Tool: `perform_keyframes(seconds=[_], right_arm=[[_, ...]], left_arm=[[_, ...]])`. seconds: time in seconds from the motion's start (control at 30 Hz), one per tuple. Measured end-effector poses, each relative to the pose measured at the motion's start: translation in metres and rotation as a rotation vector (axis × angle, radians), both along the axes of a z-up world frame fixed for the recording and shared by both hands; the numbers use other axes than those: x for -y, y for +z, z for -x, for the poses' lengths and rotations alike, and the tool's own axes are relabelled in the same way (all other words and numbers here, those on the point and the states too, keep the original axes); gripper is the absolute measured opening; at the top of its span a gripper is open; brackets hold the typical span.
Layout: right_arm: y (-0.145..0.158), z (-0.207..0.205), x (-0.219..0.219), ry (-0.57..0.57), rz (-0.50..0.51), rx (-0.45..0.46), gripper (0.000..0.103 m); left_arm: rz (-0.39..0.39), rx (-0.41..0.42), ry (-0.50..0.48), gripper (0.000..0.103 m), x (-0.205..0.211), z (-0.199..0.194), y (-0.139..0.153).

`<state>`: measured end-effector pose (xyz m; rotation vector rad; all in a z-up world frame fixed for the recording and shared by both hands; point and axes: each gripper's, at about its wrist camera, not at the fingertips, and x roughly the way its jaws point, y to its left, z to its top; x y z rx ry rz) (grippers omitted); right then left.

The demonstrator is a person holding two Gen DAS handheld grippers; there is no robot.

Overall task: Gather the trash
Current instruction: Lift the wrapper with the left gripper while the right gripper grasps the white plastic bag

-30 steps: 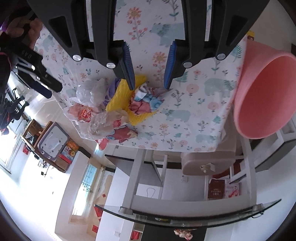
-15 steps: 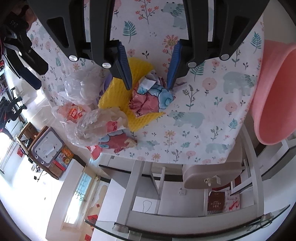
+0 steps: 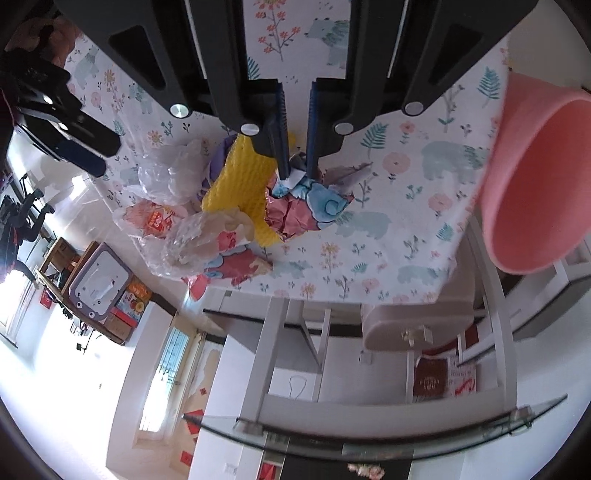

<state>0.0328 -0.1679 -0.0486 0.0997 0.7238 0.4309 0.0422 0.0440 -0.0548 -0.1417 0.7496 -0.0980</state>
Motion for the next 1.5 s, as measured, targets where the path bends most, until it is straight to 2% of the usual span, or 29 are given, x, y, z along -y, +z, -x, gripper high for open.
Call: perform_keyframes(seconds=[0.17,0.33,0.47,0.57,0.63,0.7,0.9,1.13,1.3,1.5], right_arm=[[-0.005,-0.006,-0.008,0.017,-0.017,-0.038,0.062],[-0.014,-0.023,-0.015,0.022,-0.052,-0.115,0.062],[-0.017,-0.034,-0.019,0.010,-0.059,-0.131,0.062],[-0.020,-0.039,-0.020,-0.002,-0.070,-0.154,0.046],[-0.024,-0.040,-0.018,-0.009,-0.078,-0.172,0.031],[-0.025,-0.039,-0.017,-0.014,-0.086,-0.180,0.025],[-0.015,-0.023,-0.009,-0.029,-0.066,-0.142,0.020],[0.023,0.000,-0.018,0.006,-0.043,0.001,0.020],[0.048,0.000,-0.056,0.117,-0.029,0.076,0.020],[0.056,-0.012,-0.124,0.289,-0.037,0.073,0.020]], left_arm=[[-0.006,0.043,-0.007,0.008,-0.006,0.013,0.010],[0.005,0.058,-0.008,0.008,-0.012,0.020,0.015],[0.002,0.064,-0.011,0.008,-0.014,0.026,0.016],[-0.004,0.071,-0.012,0.008,-0.015,0.029,0.017],[-0.005,0.073,-0.011,0.008,-0.016,0.031,0.018],[-0.004,0.078,-0.011,0.008,-0.017,0.034,0.019],[-0.002,0.107,-0.004,0.008,-0.020,0.043,0.026],[-0.001,0.158,0.027,0.008,-0.029,0.055,0.036],[-0.009,0.192,0.107,0.008,-0.052,0.068,0.044],[-0.045,0.207,0.249,0.008,-0.098,0.088,0.050]])
